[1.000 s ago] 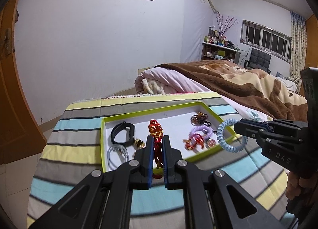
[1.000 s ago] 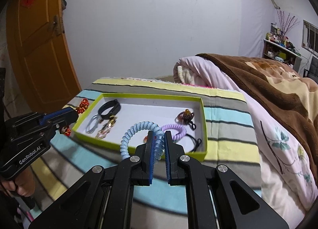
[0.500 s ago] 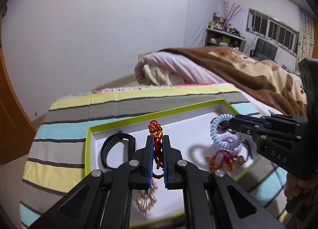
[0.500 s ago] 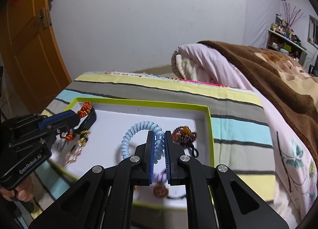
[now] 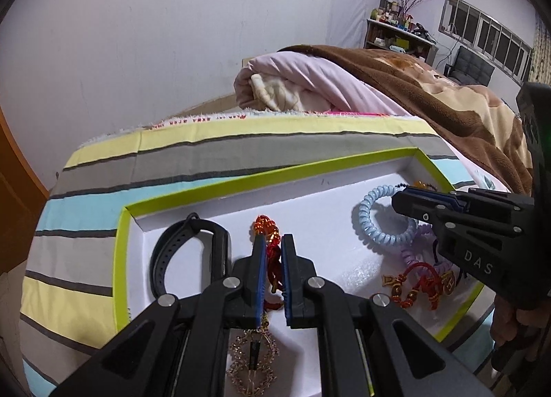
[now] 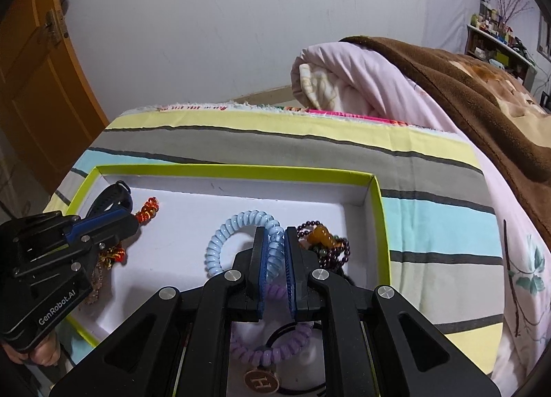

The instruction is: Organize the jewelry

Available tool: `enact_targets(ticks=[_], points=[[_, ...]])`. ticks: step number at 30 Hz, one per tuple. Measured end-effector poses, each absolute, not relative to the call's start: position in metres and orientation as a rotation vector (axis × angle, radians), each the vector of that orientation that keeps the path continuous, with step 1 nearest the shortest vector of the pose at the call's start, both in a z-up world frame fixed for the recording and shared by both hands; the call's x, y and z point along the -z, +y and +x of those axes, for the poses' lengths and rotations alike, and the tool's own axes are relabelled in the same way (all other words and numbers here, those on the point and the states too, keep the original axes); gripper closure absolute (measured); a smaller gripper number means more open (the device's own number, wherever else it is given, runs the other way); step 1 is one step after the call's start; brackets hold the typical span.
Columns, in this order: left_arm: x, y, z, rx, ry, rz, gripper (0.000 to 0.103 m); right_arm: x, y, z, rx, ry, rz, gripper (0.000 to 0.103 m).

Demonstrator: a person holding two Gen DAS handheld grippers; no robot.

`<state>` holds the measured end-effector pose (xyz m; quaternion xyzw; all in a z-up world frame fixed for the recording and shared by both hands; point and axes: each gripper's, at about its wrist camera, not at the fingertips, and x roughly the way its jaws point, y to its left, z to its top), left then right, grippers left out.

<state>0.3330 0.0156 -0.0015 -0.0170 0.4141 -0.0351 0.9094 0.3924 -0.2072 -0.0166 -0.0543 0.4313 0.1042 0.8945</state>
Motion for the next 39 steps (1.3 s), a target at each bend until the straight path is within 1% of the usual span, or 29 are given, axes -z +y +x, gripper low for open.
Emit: enact_targets(ticks=[2, 5, 6, 7, 9, 20, 32, 39], points=[[0.002, 0.016, 0.332, 0.077, 0.851, -0.038, 0.094, 0.017, -0.207, 0.392, -0.212, 0.899, -0.116, 0.092], [0.0, 0.019, 0.332, 0.081, 0.841, -0.051, 0.092, 0.015, -0.207, 0.389, -0.218, 0.892, -0.117, 0.082], [-0.001, 0.02, 0.33, 0.084, 0.834, -0.058, 0.087, 0.014, -0.208, 0.388, -0.217, 0.888, -0.119, 0.079], [-0.003, 0.021, 0.328, 0.087, 0.826, -0.066, 0.081, 0.013, -0.208, 0.386, -0.215, 0.884, -0.12, 0.079], [-0.008, 0.023, 0.324, 0.091, 0.809, -0.081, 0.078, 0.009, -0.208, 0.381, -0.217, 0.874, -0.119, 0.079], [-0.029, 0.022, 0.278, 0.077, 0.751, -0.105, 0.078, -0.014, -0.211, 0.317, -0.234, 0.801, -0.104, 0.079], [-0.047, 0.009, 0.184, 0.042, 0.658, -0.102, 0.078, -0.034, -0.201, 0.206, -0.258, 0.704, -0.129, 0.079], [-0.05, 0.005, 0.135, 0.0, 0.62, -0.096, 0.078, -0.034, -0.2, 0.154, -0.272, 0.695, -0.104, 0.079]])
